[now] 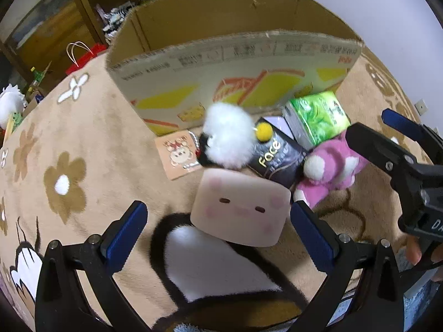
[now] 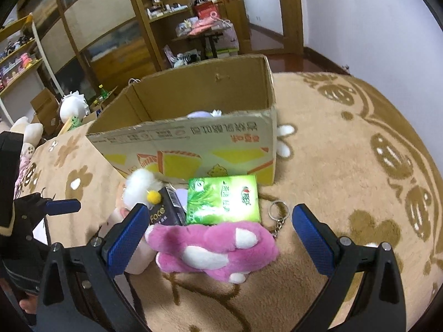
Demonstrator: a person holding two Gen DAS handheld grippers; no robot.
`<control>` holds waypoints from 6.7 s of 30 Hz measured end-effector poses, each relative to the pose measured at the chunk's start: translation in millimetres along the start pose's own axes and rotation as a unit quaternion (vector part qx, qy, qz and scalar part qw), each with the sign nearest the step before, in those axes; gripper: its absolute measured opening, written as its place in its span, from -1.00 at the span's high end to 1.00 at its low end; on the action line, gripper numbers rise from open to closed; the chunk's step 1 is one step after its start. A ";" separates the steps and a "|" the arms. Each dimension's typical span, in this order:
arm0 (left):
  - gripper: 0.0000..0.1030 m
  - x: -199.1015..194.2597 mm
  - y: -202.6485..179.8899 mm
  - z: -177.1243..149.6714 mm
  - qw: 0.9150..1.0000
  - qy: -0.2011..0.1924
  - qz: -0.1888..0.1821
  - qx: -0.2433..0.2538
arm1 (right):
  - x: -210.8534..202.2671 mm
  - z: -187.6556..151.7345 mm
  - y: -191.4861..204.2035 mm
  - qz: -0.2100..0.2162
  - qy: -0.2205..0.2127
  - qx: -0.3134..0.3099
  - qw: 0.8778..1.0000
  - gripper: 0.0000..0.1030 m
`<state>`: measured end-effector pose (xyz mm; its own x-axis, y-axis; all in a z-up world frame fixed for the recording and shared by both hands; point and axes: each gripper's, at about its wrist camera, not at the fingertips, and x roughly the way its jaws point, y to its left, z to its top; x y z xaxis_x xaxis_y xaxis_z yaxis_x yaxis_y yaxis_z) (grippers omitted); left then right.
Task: Organize soft objects
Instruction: 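Grasp the marshmallow plush with the left tool while the right tool grasps the pink plush, then lift the marshmallow plush with the left tool while the right tool lifts the pink plush over the box, then lower both plushes into the box and open both tools, then withdraw both tools from the box toward the remaining items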
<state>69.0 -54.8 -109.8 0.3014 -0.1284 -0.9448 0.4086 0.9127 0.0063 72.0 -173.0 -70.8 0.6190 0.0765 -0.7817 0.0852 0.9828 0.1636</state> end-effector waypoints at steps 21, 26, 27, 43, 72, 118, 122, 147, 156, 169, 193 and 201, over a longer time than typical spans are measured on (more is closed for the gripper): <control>-0.98 31.4 8.6 6.2 0.999 0.044 -0.007 -0.017 | 42.7 -14.4 -11.0 0.015 0.088 0.048 0.995 -1.00; -0.99 36.4 11.6 8.3 0.998 0.050 -0.009 -0.024 | 43.4 -15.4 -10.5 0.028 0.088 0.059 0.994 -0.92; -0.99 37.1 12.3 8.5 0.998 0.052 -0.010 -0.025 | 43.7 -15.7 -10.6 0.033 0.090 0.062 0.993 -0.86; -0.33 43.6 9.6 3.9 0.997 0.059 -0.051 -0.024 | 29.3 -17.2 -10.9 0.044 0.077 0.063 0.994 -0.41; 0.02 -69.2 1.4 -13.4 0.985 -0.167 0.020 -0.029 | -78.6 10.8 10.2 -0.055 -0.151 -0.015 0.987 -0.22; 0.00 -87.8 9.1 82.9 0.936 -0.341 0.087 -0.008 | -68.6 94.2 34.2 -0.070 -0.293 -0.095 0.949 -0.21; 0.00 -80.3 12.5 83.8 0.940 -0.332 0.080 -0.008 | -57.2 92.1 33.9 -0.064 -0.279 -0.096 0.953 -0.21; -0.15 -31.3 43.3 95.6 0.967 -0.248 0.041 -0.042 | -6.1 83.2 20.8 -0.006 -0.207 -0.081 0.975 -0.23; -0.25 -27.6 37.9 92.5 0.969 -0.241 0.047 -0.036 | -2.7 83.2 19.2 0.001 -0.194 -0.073 0.978 -0.25; -0.72 -44.8 38.8 83.4 0.964 -0.257 0.059 -0.041 | -6.3 78.2 21.9 0.013 -0.184 -0.054 0.981 -0.52; -0.84 -79.6 38.5 35.4 0.973 -0.217 0.047 -0.066 | -57.4 48.1 25.3 -0.002 -0.182 -0.054 0.982 -1.00; -0.84 -81.8 39.1 24.5 0.977 -0.199 0.033 -0.074 | -63.0 35.3 27.6 -0.001 -0.162 -0.063 0.985 -1.00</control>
<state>81.4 -18.0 -24.3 0.6461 -0.1802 -0.7416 0.2562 0.9666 -0.0117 62.8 -156.7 4.2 0.8368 0.0380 -0.5462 0.0011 0.9975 0.0711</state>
